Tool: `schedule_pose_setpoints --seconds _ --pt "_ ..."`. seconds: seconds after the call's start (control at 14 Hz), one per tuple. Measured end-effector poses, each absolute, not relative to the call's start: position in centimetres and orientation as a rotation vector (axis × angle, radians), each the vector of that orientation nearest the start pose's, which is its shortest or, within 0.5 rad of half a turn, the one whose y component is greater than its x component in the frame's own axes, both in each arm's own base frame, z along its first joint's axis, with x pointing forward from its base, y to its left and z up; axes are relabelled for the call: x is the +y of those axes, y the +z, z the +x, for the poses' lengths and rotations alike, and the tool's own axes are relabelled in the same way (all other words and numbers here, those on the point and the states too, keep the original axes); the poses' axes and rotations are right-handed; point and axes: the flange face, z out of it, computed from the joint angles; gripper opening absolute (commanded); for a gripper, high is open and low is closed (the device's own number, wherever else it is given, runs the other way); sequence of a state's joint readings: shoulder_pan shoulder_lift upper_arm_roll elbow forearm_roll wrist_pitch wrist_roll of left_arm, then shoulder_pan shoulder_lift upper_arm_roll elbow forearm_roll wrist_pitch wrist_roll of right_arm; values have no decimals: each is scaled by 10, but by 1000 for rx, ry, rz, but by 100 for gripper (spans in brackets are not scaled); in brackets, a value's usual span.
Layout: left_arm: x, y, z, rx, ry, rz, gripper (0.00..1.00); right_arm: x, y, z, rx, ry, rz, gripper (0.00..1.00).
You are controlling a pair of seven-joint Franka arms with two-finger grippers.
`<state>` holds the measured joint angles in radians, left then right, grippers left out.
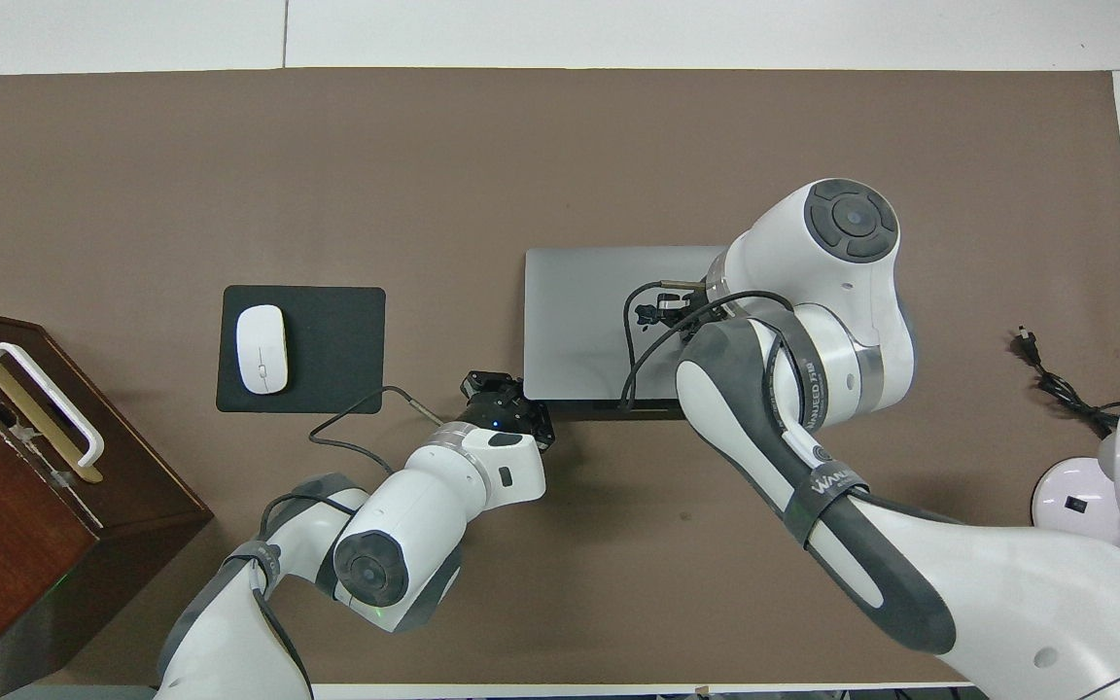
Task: Close laptop with both arms
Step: 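Press the laptop lid fully shut with the right gripper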
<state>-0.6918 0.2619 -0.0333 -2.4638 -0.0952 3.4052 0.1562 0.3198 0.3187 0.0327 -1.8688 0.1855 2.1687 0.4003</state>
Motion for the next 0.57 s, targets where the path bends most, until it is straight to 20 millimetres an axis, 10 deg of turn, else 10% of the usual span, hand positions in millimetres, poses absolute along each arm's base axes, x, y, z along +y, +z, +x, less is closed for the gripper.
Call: schedule_pose_setpoints --seconds 0.57 --pt "-342 271 402 1199 -1066 -2933 0 212 403 599 240 92 -2971 0"
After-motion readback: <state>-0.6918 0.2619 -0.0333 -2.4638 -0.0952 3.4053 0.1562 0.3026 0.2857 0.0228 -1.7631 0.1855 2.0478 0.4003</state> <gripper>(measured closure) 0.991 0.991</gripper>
